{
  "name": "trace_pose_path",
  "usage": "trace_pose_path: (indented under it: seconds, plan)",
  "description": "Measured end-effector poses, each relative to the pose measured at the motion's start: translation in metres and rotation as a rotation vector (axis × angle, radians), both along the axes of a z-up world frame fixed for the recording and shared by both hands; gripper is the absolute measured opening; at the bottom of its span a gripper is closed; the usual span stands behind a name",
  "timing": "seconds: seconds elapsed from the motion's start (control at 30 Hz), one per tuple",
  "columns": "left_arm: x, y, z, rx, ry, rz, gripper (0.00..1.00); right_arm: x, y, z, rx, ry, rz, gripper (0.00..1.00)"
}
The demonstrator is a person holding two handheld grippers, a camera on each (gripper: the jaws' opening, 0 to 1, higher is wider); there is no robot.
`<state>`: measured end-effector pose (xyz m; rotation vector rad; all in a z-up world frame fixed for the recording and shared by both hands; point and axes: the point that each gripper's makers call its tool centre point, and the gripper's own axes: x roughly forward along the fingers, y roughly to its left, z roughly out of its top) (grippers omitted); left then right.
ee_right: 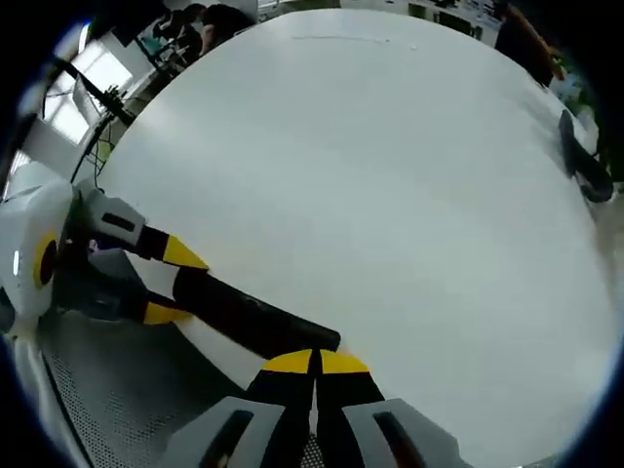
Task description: Press the specified remote control buttons in sequence, fully releasing each button before pressing the next.
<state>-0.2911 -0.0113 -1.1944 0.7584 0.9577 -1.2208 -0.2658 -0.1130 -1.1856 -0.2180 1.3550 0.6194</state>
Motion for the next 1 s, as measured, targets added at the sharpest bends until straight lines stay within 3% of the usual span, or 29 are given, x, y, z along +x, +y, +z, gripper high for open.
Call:
trace_pose_path:
  seconds: [0.2,0.37,0.57,0.77,1.0]
  plan:
    - [-0.0002,0.0,0.0002,0.0,-0.003,0.0,0.24,0.0004,0.0002,0.0005,0.002,-0.02,-0.04,0.0]
    - [-0.0001,0.0,0.0003,0.0,-0.005,-0.002,0.24,-0.0002,0.0007,0.0008,-0.025,-0.038,-0.017,0.0]
    - [-0.0003,0.0,0.0002,0.008,-0.003,-0.003,0.24,0.001,-0.0003,0.0014,-0.014,-0.021,-0.04,0.0]
    - [-0.0002,0.0004,0.0003,0.005,-0.001,-0.005,0.24,0.004,-0.0023,0.0029,-0.042,-0.071,-0.031,0.0]
    - [-0.0001,0.0002,0.0001,0.007,0.0,-0.008,0.24,0.0035,0.0058,0.0099,0.024,-0.03,-0.049,0.0]
